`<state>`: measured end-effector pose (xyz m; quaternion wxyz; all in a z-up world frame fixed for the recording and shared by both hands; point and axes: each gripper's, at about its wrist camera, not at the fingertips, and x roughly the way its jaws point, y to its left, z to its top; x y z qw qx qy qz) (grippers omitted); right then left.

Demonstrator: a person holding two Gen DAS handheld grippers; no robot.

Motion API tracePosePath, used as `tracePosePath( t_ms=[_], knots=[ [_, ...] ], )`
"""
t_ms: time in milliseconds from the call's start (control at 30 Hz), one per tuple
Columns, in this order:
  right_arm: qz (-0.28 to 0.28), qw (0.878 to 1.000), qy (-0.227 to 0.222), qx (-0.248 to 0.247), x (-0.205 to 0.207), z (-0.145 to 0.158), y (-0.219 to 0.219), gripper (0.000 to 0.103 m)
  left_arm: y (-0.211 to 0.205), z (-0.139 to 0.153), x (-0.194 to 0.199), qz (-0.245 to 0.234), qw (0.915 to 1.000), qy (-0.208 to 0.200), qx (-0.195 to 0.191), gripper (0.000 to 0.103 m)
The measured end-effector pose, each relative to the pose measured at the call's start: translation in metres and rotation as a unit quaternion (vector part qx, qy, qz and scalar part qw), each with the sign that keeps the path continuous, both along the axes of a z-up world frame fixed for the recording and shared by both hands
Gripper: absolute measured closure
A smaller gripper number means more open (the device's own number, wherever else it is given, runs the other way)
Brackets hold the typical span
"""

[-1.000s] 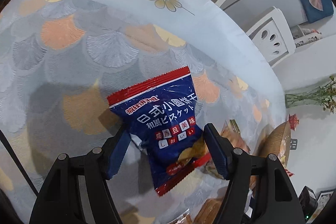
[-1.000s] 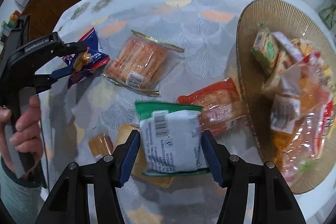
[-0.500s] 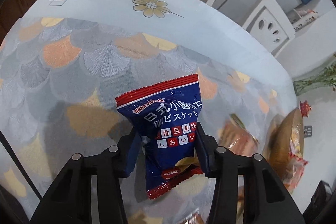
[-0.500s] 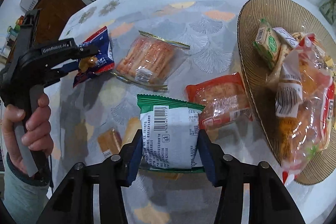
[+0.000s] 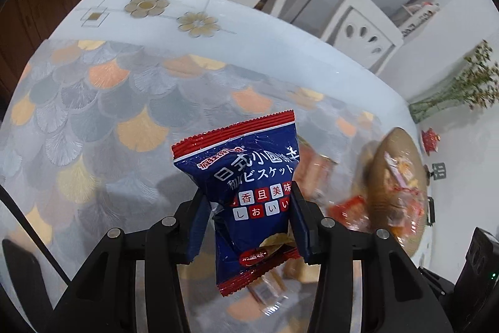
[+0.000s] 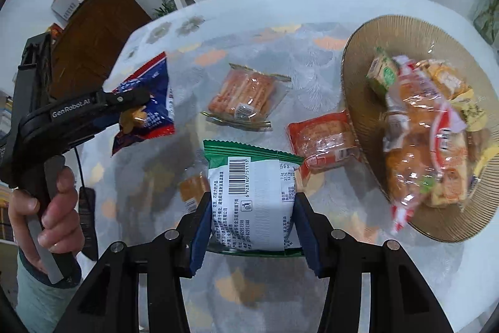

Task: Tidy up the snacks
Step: 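Grasp the blue biscuit bag with the left tool while the right grasps the green-label pack, then carry both packs over the amber bowl and open both tools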

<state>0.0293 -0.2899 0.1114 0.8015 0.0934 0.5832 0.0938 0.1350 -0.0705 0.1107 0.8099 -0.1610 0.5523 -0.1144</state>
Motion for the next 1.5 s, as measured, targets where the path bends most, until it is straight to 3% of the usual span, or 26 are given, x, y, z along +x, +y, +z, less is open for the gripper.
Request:
tracePosePath(
  t_ms=[233, 433, 700, 967, 1033, 1100, 1133, 1500],
  knots=[
    [-0.019, 0.999, -0.042, 0.004, -0.016, 0.043, -0.033, 0.054, -0.050, 0.045, -0.010, -0.047, 0.9980, -0.041, -0.010, 0.059],
    [-0.084, 0.994, -0.075, -0.007, -0.026, 0.077, -0.103, 0.054, -0.108, 0.070, -0.011, -0.091, 0.9934, -0.067, -0.017, 0.059],
    [-0.153, 0.984, -0.091, -0.029, -0.019, 0.093, -0.188, 0.054, -0.188, 0.078, -0.001, -0.144, 0.9865, -0.076, -0.020, 0.059],
    [-0.169, 0.981, -0.095, -0.025, 0.002, 0.094, -0.218, 0.054, -0.248, 0.072, 0.011, -0.173, 0.9817, -0.076, -0.023, 0.058],
    [-0.163, 0.982, -0.092, -0.028, 0.010, 0.089, -0.220, 0.051, -0.256, 0.068, 0.014, -0.180, 0.9803, -0.072, -0.035, 0.053],
    [-0.159, 0.984, -0.080, -0.028, 0.017, 0.081, -0.222, 0.038, -0.261, 0.059, 0.020, -0.182, 0.9809, -0.048, -0.052, 0.033],
    [-0.158, 0.984, -0.078, -0.026, 0.016, 0.078, -0.224, 0.038, -0.260, 0.056, 0.022, -0.174, 0.9821, -0.040, -0.059, 0.026],
    [-0.162, 0.986, -0.045, -0.001, -0.005, 0.060, -0.233, 0.038, -0.216, 0.046, 0.001, -0.141, 0.9878, -0.024, -0.062, 0.026]
  ],
)
